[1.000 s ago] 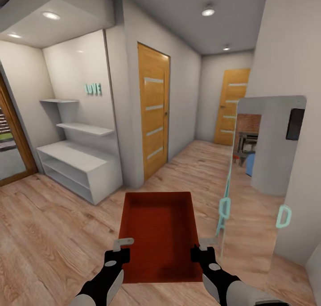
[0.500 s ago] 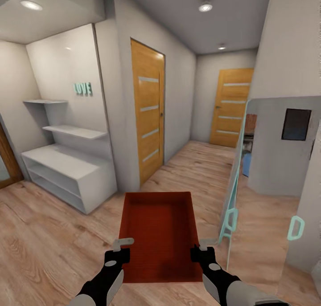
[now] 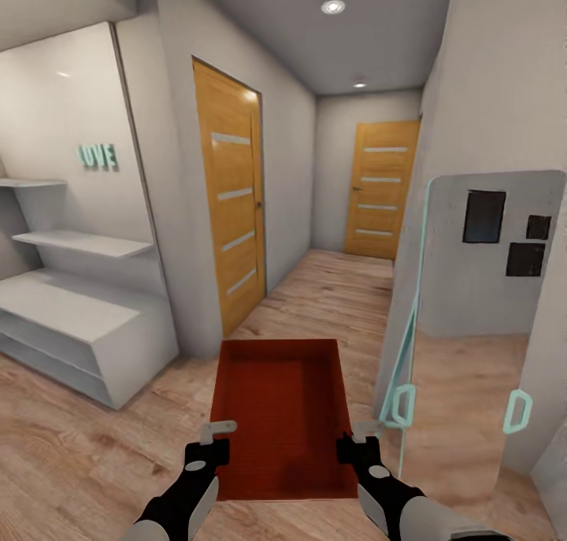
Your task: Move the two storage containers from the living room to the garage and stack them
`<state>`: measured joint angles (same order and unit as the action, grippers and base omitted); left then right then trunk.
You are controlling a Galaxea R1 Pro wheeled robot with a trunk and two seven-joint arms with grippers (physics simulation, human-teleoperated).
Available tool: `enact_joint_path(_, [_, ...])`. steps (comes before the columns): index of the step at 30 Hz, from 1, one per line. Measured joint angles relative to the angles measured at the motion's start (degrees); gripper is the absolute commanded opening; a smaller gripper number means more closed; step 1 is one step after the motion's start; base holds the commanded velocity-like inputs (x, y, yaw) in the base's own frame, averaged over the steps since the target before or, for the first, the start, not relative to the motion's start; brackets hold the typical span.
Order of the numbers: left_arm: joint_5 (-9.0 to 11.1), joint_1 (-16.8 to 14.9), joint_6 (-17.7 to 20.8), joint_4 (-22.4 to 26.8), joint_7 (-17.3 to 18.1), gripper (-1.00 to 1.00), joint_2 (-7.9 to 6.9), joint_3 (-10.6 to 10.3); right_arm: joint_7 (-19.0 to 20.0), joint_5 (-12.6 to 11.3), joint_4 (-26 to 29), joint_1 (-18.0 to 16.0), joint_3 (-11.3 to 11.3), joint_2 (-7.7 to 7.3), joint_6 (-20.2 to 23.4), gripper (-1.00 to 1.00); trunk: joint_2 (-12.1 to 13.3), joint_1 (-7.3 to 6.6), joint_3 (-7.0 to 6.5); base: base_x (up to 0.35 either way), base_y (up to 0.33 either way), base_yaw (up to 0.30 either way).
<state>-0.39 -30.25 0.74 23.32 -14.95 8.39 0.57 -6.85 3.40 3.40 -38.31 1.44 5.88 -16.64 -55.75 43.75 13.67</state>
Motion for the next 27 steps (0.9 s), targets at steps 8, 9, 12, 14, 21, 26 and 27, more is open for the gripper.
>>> enact_joint_path(8, [0.0, 0.0, 0.0, 0.0, 0.0, -1.00, 0.01, 0.0, 0.0, 0.0, 0.0, 0.0, 0.0, -0.01, 0.0, -1.00, 0.0, 0.00, 0.00, 0.321, 0.139, -0.221])
enact_joint_path(9, [0.0, 0.0, 0.0, 0.0, 0.0, -1.00, 0.03, 0.1, 0.0, 0.0, 0.0, 0.0, 0.0, -0.01, 0.0, -1.00, 0.0, 0.00, 0.00, 0.321, 0.139, -0.089])
enact_joint_path(12, [0.0, 0.0, 0.0, 0.0, 0.0, -1.00, 0.00, 0.0, 0.0, 0.0, 0.0, 0.0, 0.0, 0.01, 0.0, -1.00, 0.0, 0.00, 0.00, 0.321, 0.139, -0.031])
enact_joint_path(14, [0.0, 0.0, 0.0, 0.0, 0.0, -1.00, -0.01, 0.0, 0.0, 0.0, 0.0, 0.0, 0.0, 0.01, 0.0, -1.00, 0.0, 0.00, 0.00, 0.321, 0.139, -0.008])
enact_joint_path(21, [0.0, 0.0, 0.0, 0.0, 0.0, -1.00, 0.00, 0.0, 0.0, 0.0, 0.0, 0.0, 0.0, 0.01, 0.1, -1.00, 0.0, 0.00, 0.00, 0.321, 0.139, -0.001])
enact_joint_path(26, [0.0, 0.0, 0.0, 0.0, 0.0, -1.00, -0.02, 0.0, 0.0, 0.0, 0.0, 0.0, 0.0, 0.01, 0.0, -1.00, 0.0, 0.00, 0.00, 0.321, 0.139, 0.000])
enact_joint_path(27, [0.0, 0.0, 0.0, 0.0, 0.0, -1.00, 0.00, 0.0, 0.0, 0.0, 0.0, 0.0, 0.0, 0.00, 0.0, -1.00, 0.0, 0.00, 0.00, 0.321, 0.139, 0.000])
